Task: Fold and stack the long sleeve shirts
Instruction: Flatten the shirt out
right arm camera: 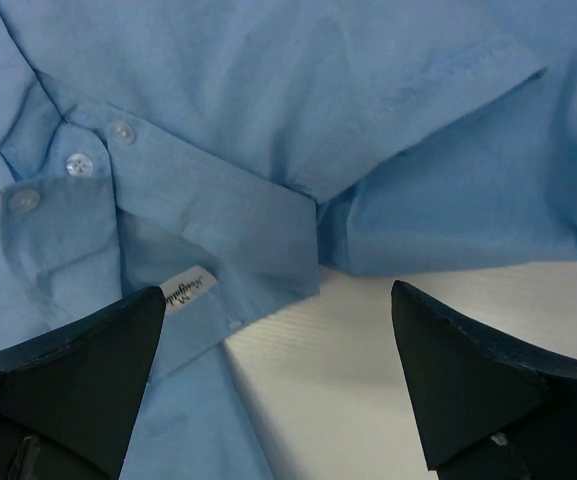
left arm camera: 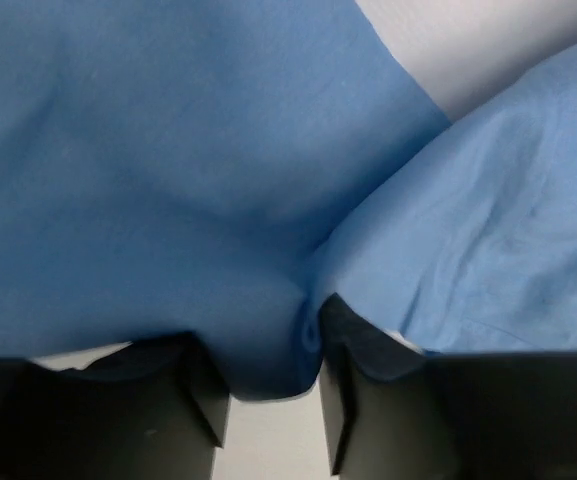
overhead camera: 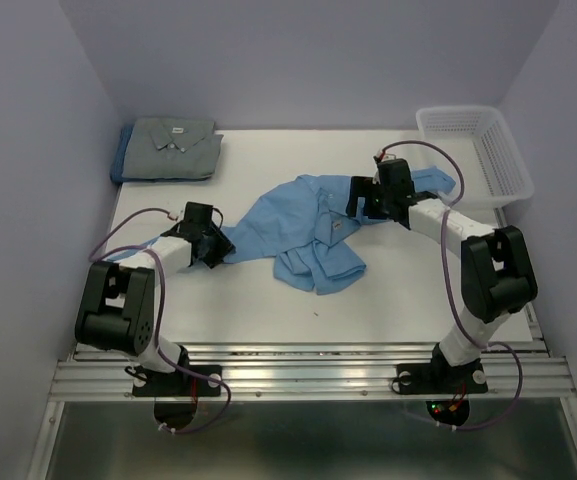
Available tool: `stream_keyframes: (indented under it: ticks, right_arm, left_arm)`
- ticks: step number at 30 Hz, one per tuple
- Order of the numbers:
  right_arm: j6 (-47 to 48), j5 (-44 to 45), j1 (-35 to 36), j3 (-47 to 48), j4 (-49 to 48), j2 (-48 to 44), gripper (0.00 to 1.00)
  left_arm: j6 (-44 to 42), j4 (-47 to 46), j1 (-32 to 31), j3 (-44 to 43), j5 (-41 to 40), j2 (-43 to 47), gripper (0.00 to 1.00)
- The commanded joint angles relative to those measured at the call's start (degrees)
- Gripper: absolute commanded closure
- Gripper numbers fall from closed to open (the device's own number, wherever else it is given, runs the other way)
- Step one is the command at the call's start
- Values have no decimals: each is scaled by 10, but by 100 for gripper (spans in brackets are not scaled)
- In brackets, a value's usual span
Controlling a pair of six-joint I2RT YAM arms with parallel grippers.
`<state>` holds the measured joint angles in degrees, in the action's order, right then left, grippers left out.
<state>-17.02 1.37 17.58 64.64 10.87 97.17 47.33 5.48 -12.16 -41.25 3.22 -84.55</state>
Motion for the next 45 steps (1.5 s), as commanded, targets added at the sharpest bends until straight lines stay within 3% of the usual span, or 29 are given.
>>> stream_keyframes:
  ticks: [1, 2, 3, 9, 11, 14, 17, 18, 19, 23, 27, 29, 38, 45]
  right_arm:
    - [9, -42, -4, 48, -46, 34, 0]
    - [9, -44, -4, 52, -51, 49, 0]
    - [8, -44, -4, 64, -52, 58, 0]
    - [7, -37, -4, 112, -42, 129, 1]
    - [5, -65, -4, 140, -35, 144, 8]
    - [-2, -103, -4, 181, -33, 168, 30]
    - [-12, -121, -4, 210, -29, 188, 68]
    - [-13, -130, 2, 229, -28, 188, 92]
    - [-12, -146, 2, 237, -29, 183, 99]
    - [-5, -163, 2, 295, -16, 133, 99]
    - [24, -178, 2, 495, 106, 105, 99]
    - [27, -185, 2, 538, 149, 87, 99]
    - [31, -281, 2, 458, 136, -154, 99]
    - [0, -384, 2, 487, 150, -292, 99]
  left_arm:
    - [-13, -6, -1, -48, -44, -46, 67]
    - [-15, -2, -1, -56, -49, -65, 77]
    - [-18, -2, -1, -64, -50, -73, 100]
    - [-50, -7, -1, -89, -52, -55, 100]
    - [-59, -19, -1, -83, -49, -16, 100]
    - [-72, -20, -1, -85, -52, 43, 100]
    - [-80, -20, -1, -98, -66, 104, 100]
    - [-83, -20, -1, -102, -69, 119, 100]
    - [-90, -16, -1, -115, -73, 145, 100]
    - [-99, 23, 2, -186, -113, 193, 100]
    - [-109, 37, 8, -307, -141, 229, 100]
    - [-113, 56, 8, -350, -158, 249, 100]
    - [-129, 46, 8, -428, -178, 400, 100]
    - [-145, 69, 8, -494, -139, 468, 100]
